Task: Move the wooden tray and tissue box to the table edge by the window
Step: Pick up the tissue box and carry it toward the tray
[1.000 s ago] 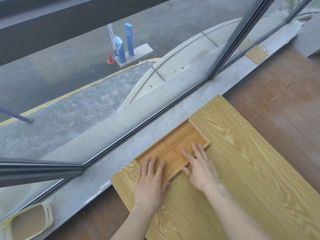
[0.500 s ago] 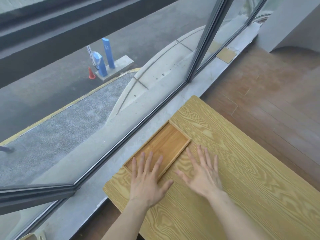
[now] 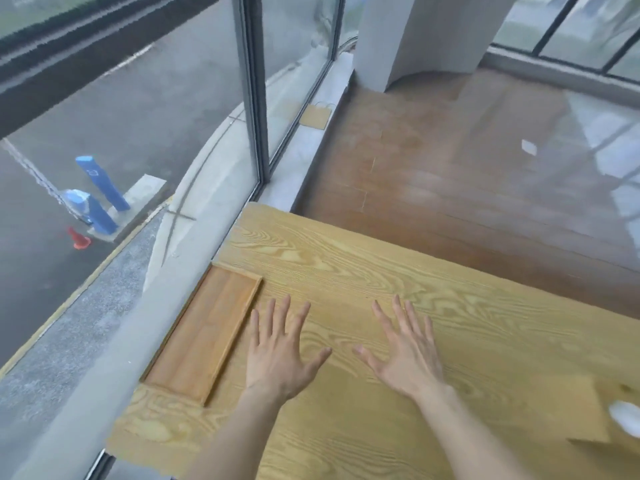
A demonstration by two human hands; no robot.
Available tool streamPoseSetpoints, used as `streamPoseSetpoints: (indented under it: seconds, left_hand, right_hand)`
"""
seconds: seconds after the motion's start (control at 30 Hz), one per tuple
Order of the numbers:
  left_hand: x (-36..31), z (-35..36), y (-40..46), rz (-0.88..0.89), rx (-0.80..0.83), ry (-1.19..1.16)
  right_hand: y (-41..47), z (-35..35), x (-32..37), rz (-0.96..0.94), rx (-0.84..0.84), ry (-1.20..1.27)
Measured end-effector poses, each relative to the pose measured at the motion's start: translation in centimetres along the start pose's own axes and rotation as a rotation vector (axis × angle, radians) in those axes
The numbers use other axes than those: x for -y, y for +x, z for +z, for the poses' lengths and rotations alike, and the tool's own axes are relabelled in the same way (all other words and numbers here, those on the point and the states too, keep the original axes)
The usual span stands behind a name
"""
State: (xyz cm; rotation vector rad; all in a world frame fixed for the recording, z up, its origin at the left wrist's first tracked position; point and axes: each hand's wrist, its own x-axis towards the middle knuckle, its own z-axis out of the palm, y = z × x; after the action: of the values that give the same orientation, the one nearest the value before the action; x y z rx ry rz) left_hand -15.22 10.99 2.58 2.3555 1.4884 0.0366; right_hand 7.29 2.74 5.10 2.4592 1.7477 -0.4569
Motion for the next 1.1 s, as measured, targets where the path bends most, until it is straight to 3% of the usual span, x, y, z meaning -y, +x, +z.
streamPoseSetpoints:
  seconds: [0.63, 0.77, 0.93, 1.1]
  left_hand:
    - [-34.9, 8.0, -2.4, 0.352, 0.156, -0.017]
    - [-40.5, 10.2, -3.7, 0.229, 0.292, -0.252]
    - [-45.9, 12.3, -4.2, 0.075, 0.44, -0.573]
    - [-49.9, 14.3, -4.0, -0.183, 0.514, -0.858]
  right_hand:
    - [-17.4, 0.6, -35.2, 0.487, -0.189, 0.265]
    - [-19.7, 1.3, -40.3, 0.63, -0.263, 0.463]
    - [-20.2, 2.4, -45.5, 0.857, -0.325, 0.923]
    - [-19.4, 4.0, -47.8, 0.987, -0.357, 1.241]
